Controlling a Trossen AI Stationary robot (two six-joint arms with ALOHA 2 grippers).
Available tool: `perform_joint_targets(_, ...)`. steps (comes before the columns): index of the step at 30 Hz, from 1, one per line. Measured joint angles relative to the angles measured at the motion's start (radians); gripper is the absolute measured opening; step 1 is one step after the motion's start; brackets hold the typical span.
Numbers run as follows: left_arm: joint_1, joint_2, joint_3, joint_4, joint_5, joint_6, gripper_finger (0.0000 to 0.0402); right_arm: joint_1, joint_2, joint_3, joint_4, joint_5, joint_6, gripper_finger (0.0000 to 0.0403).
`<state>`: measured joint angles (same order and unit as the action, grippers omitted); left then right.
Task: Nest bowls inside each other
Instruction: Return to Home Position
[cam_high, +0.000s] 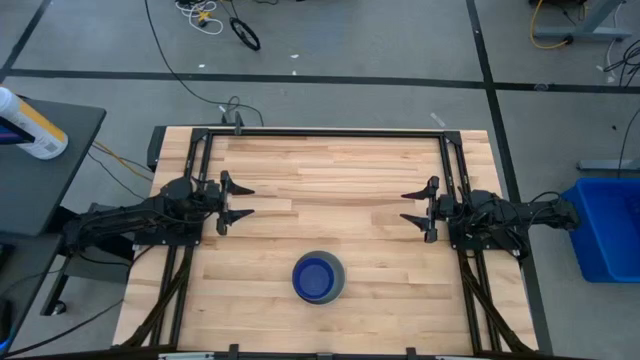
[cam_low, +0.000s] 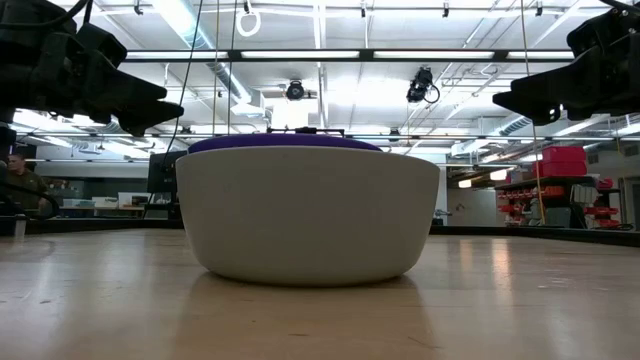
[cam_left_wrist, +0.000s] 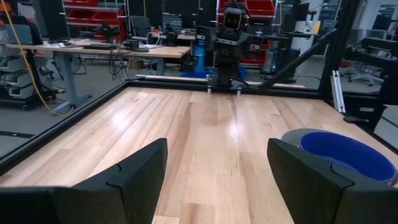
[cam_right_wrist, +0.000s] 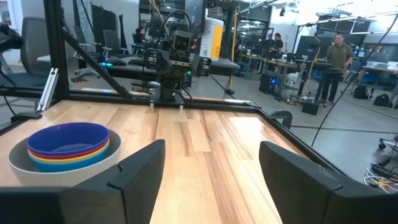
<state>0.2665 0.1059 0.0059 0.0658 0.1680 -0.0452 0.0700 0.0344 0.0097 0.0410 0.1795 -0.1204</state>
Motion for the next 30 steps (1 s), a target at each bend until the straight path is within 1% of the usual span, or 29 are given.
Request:
perform_joint_targets(11,0.000,0.000,0.000,0.005,-0.002,-0.001,0.0286,0.000,0.000,0.000,0.000,0.000,0.000,0.0240)
perform_joint_targets(30,0.000,0.000,0.000,0.008,-0.002,-0.001,0.0286,0.000,0.000,0.000,0.000,0.001,0.000,0.0205)
